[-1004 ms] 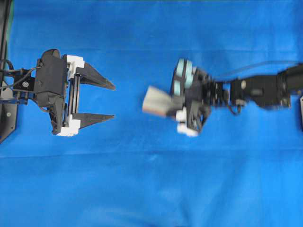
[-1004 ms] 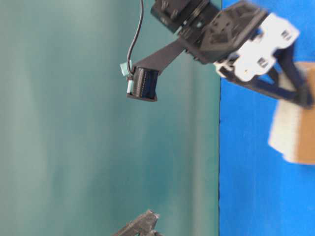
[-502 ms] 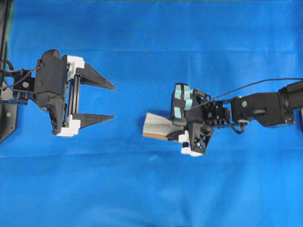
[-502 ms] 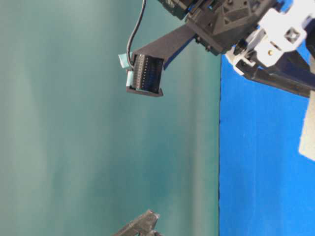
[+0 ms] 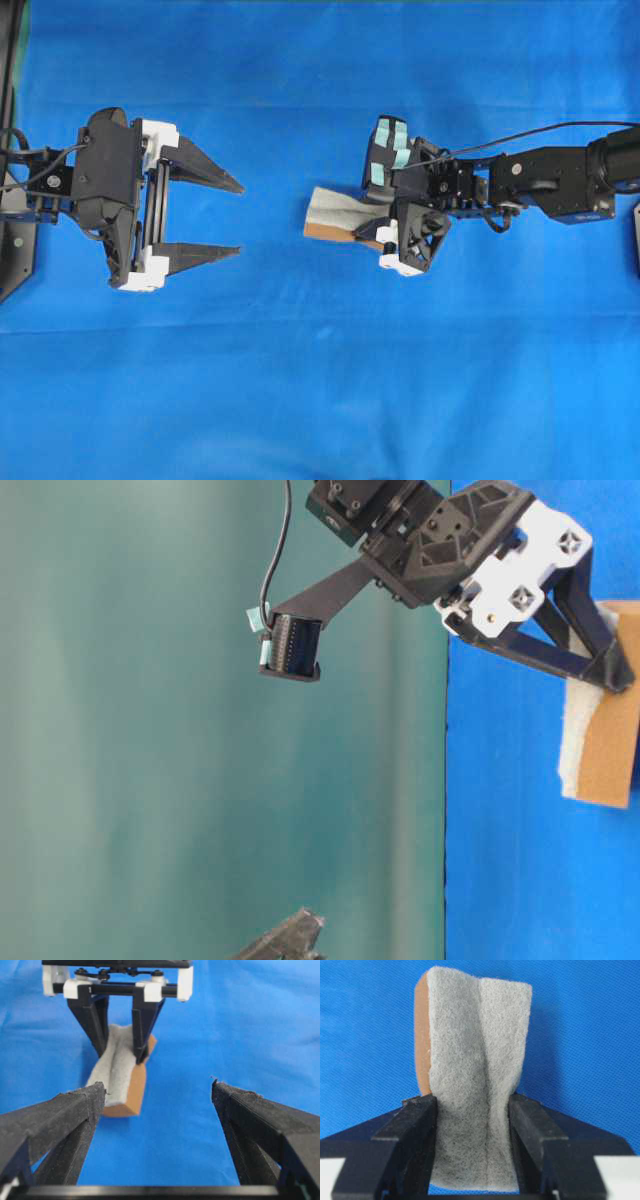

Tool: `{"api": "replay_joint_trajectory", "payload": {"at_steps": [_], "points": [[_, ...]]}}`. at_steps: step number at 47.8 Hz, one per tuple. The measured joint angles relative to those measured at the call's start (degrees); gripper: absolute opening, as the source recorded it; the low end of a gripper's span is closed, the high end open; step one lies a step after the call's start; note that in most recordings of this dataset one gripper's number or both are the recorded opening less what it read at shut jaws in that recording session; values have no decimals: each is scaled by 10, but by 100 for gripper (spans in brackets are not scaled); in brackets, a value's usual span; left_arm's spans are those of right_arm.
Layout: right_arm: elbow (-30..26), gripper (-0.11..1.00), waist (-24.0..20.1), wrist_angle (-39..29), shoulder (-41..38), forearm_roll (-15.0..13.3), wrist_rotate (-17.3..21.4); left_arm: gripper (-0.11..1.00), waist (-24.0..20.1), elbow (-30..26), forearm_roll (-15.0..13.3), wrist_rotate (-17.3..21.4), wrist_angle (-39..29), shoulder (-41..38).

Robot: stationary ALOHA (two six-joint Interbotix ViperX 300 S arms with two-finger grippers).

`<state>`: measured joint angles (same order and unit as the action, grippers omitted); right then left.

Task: Hand over the sponge with the left arm and wipe it with the right arm.
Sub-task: 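Rub the sponge back and forth on the table with the right gripper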

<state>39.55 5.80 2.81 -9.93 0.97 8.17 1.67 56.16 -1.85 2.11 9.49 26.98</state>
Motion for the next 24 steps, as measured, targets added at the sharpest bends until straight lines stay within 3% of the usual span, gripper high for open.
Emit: {"api": "replay_joint_trajectory", "payload": {"at_steps": [21,24], "points": [[0,48,-14,0,0,-2,-3,92,0,0,0,0,0,-1],[0,59,-17,0,0,-2,1,92,0,0,0,0,0,-1]]}}
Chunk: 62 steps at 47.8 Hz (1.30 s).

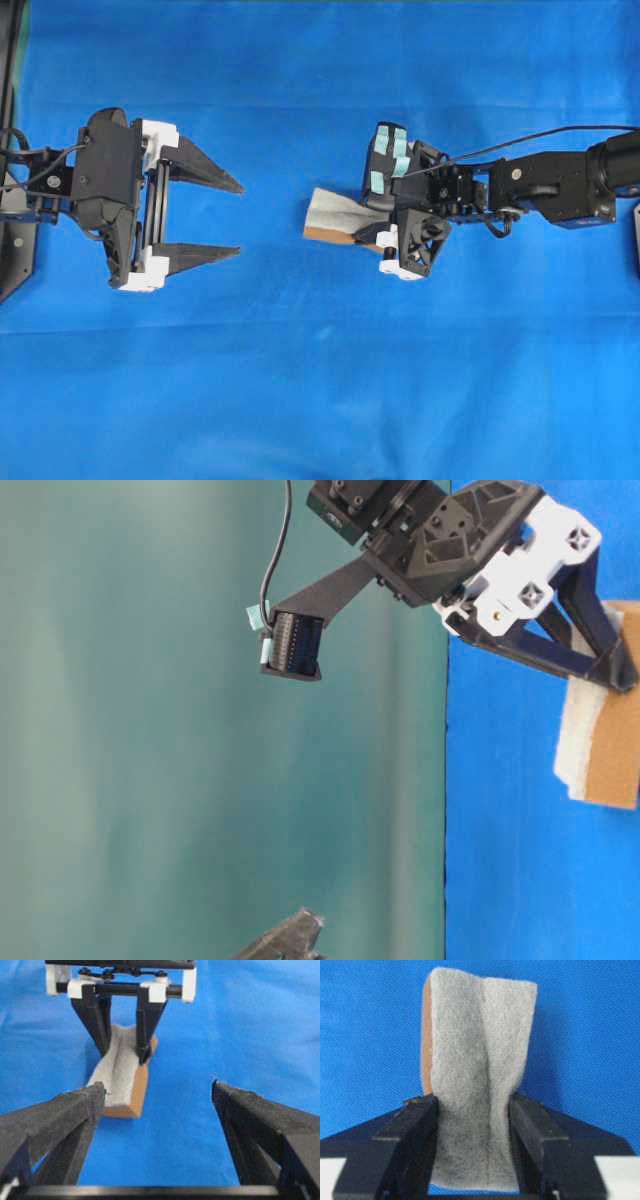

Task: Hand over the sponge with the left arm and wipe it with the right arm.
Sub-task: 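Rub the sponge back and forth on the table with the right gripper, then set the sponge down and open the right gripper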

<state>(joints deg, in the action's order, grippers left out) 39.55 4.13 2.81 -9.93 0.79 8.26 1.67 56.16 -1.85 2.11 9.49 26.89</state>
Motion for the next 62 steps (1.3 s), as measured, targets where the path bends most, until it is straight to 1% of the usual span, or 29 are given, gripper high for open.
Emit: {"api": "replay_joint_trajectory", "payload": {"at_steps": [3,6,10,23,43,62], "points": [[0,71,-1,-1,0,0,1,92,0,0,0,0,0,0],[0,75,-2,-1,0,0,3,92,0,0,0,0,0,0],[-1,73,-2,-2,-1,0,5,92,-1,0,0,-1,0,0],[-9,74,-3,-18,4,0,4,92,0,0,0,-1,0,0],[-11,75,-2,-34,66,0,4,92,-1,0,0,0,0,0],[-17,76,-2,-47,68,4,12,92,0,0,0,-1,0,0]]}}
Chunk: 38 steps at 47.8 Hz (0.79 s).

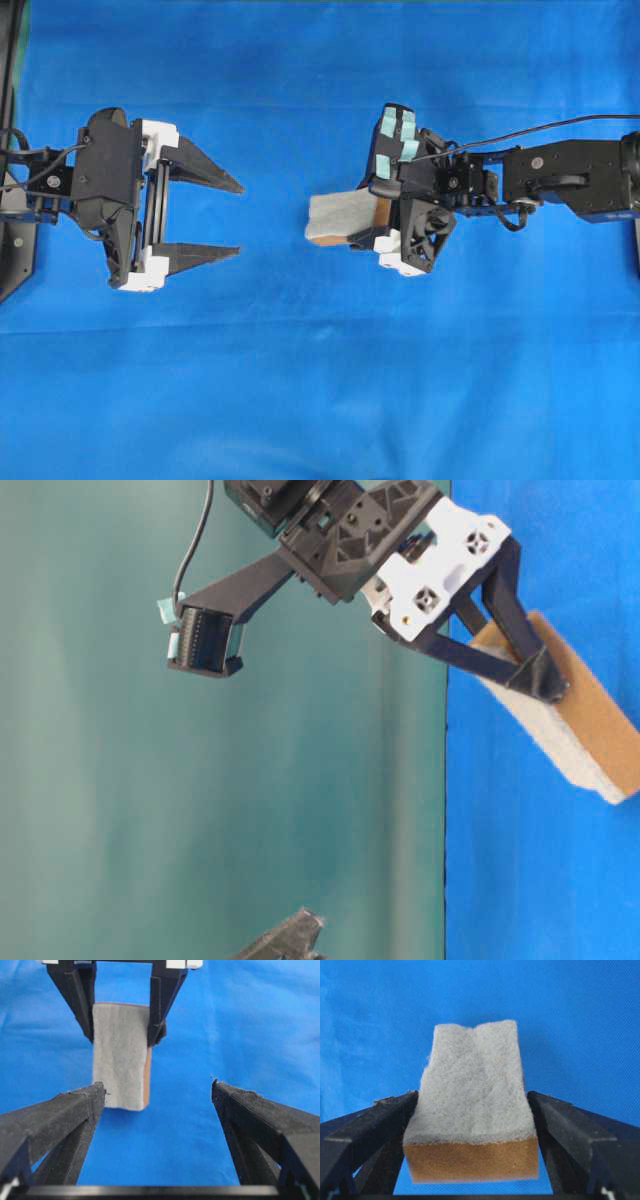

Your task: Hand over the sponge with the left arm and wipe it with the right arm.

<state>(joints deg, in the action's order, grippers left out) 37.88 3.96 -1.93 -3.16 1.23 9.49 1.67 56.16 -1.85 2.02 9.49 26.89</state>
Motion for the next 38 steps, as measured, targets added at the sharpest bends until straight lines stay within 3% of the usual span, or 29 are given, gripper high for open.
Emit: {"api": "replay_joint_trajectory", "payload": {"at_steps": [20,38], "points": [[-32,76,0,-54,35,-1,-1,92,0,0,1,4,0,0],[-31,76,-1,-56,83,-5,-5,92,1,0,0,4,0,0]]}}
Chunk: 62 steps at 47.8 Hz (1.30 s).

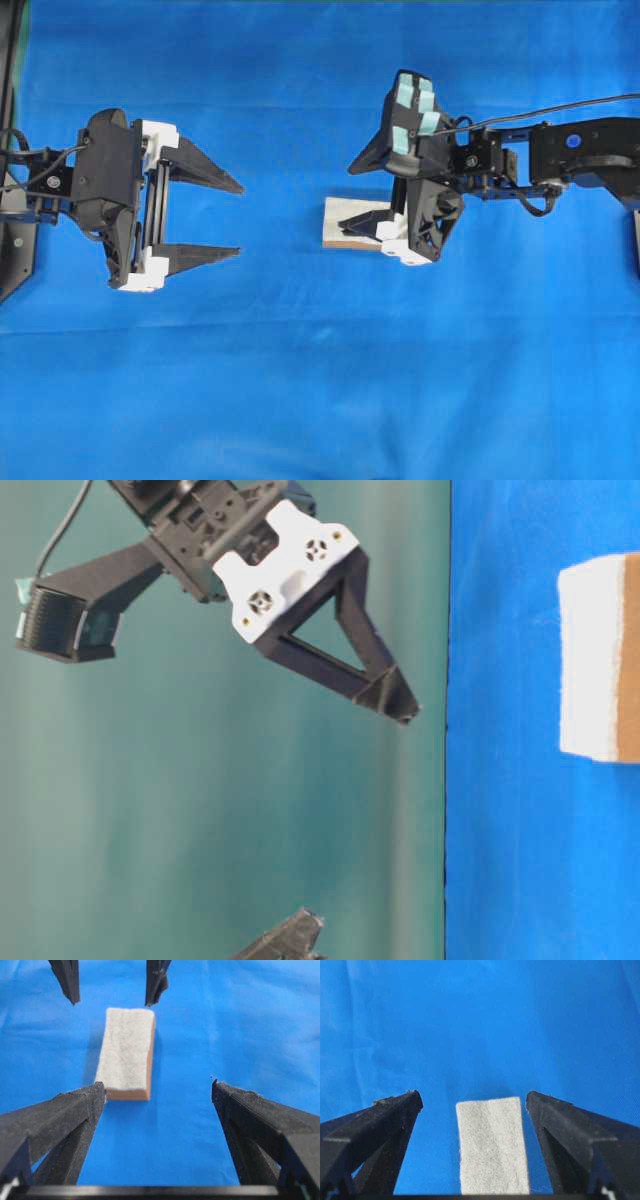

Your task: Hand over the sponge with the left arm and wipe it with the right arm.

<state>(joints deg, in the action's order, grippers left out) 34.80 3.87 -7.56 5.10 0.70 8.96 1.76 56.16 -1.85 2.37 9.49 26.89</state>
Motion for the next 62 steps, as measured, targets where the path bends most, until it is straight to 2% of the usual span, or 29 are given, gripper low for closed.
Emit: {"api": "replay_joint_trajectory", "payload": {"at_steps": [14,22,35,53,62], "points": [[11,76,-4,-8,22,0,-1,92,0,2,0,-1,-1,6],[39,76,-5,-31,89,0,-2,92,0,13,0,-1,-3,44],[109,76,-5,-54,243,-2,-2,92,-1,39,0,-3,-25,159],[209,76,-6,-101,476,-11,-2,92,0,59,0,4,-171,316],[268,76,-6,-115,557,-14,-2,92,0,83,0,2,-223,386]]}}
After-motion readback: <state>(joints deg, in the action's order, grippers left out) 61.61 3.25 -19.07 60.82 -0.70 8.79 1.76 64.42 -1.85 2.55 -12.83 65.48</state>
